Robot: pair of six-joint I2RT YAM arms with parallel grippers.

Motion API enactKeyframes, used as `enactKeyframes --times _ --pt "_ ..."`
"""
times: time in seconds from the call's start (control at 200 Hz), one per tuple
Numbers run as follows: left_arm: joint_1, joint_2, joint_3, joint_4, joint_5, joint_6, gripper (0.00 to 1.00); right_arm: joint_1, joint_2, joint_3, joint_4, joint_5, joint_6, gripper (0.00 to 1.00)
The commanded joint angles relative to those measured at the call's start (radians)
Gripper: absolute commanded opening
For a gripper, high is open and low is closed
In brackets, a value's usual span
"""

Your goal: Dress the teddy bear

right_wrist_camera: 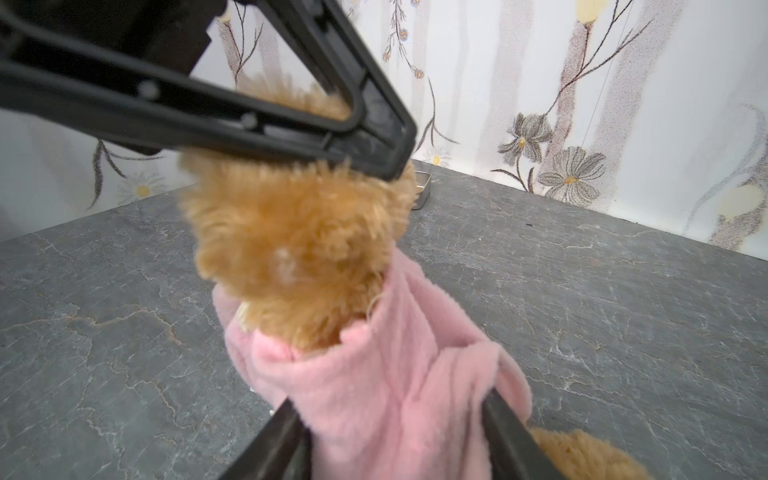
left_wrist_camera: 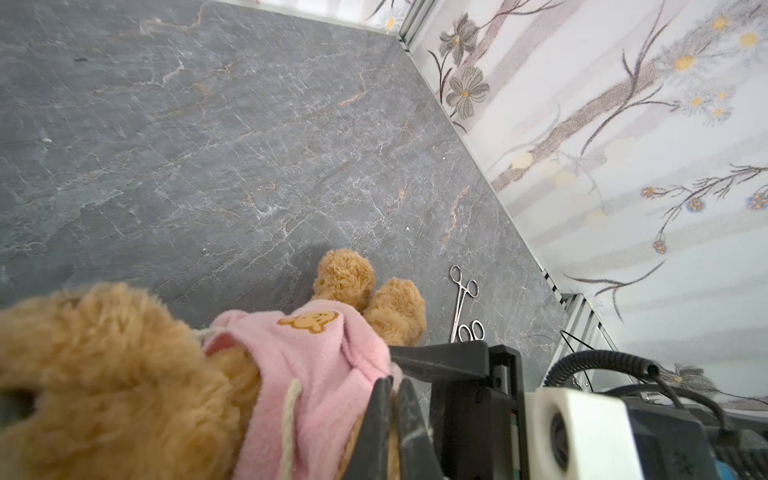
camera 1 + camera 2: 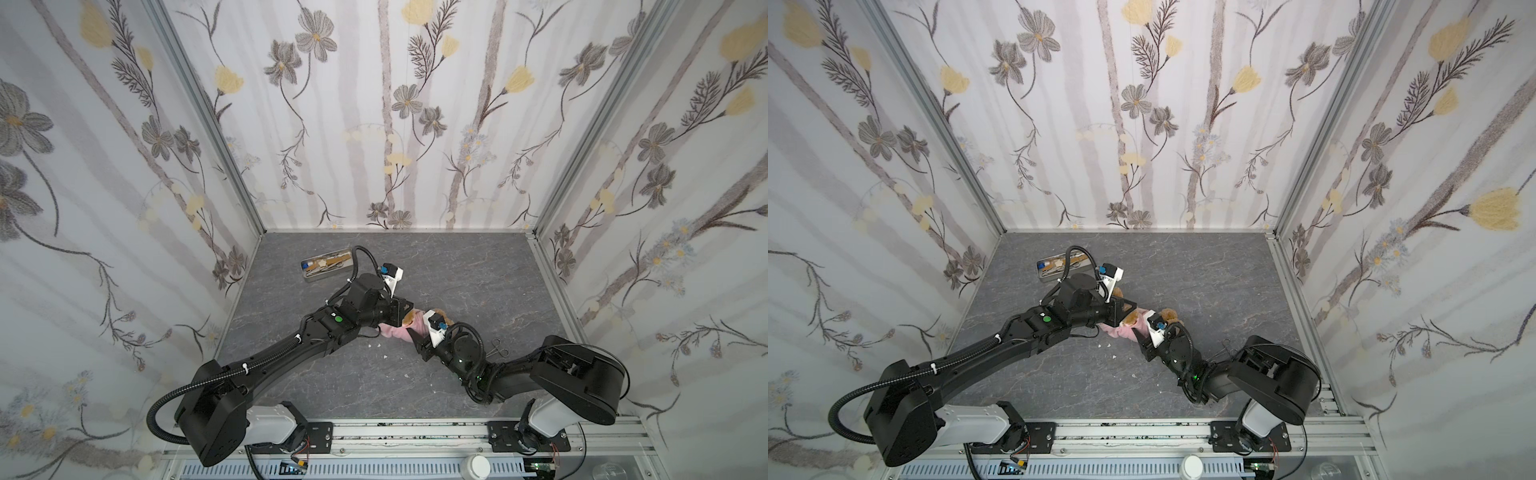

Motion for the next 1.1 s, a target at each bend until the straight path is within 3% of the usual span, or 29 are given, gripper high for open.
enactKeyframes --times 0.0,0.145,0.33,0.565,0.739,0.899,1.094 --pt "0.002 -0.023 -0.034 0.087 -0.097 0.072 0.0 -0.002 -0.096 -0.002 -0.139 -0.082 -0.028 0.64" --pt "0.028 -0.01 -0.04 0.093 -0.212 0.16 0.0 -0.009 -0.278 0.048 -0.393 -0.186 -0.034 0.71" --pt "0.089 0.039 0.03 0.099 -0.264 0.232 0.0 -0.054 -0.444 0.057 -0.539 -0.218 -0.01 0.73" --pt "0.067 0.043 0.013 0.113 -0.202 0.208 0.0 -0.172 -0.58 0.057 -0.655 -0.207 0.033 0.74" --pt "-0.016 -0.021 -0.182 0.126 -0.173 0.132 0.34 -0.198 -0.577 0.05 -0.678 -0.187 0.061 0.74" --pt "-0.059 -0.193 -0.293 0.122 -0.111 0.079 0.56 -0.199 -0.514 0.084 -0.677 -0.222 0.108 0.74" --pt "-0.004 -0.418 -0.319 0.098 -0.354 0.113 0.77 -0.177 -0.281 0.278 -0.71 -0.381 0.246 0.66"
